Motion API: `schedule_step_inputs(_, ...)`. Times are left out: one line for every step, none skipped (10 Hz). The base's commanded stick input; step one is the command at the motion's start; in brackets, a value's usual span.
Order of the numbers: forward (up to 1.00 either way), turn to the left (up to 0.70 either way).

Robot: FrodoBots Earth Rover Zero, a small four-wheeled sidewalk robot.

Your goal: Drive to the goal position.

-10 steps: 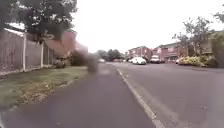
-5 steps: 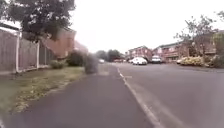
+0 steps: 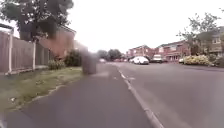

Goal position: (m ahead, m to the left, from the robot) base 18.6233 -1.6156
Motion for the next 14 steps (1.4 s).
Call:
schedule_step_inputs(1.0, 0.0)
schedule_step_inputs(1.0, 0.0)
schedule_step_inputs(1.0, 0.0)
schedule_step_inputs(1.0, 0.0)
schedule_step_inputs(1.0, 0.0)
schedule_step_inputs(1.0, 0.0)
schedule_step_inputs(1.0, 0.0)
schedule_step_inputs(1.0, 0.0)
schedule_step_inputs(1.0, 0.0)
schedule_step_inputs(1.0, 0.0)
schedule_step_inputs(1.0, 0.0)
schedule_step_inputs(1.0, 0.0)
schedule_step_inputs(1.0, 0.0)
schedule_step_inputs(1.0, 0.0)
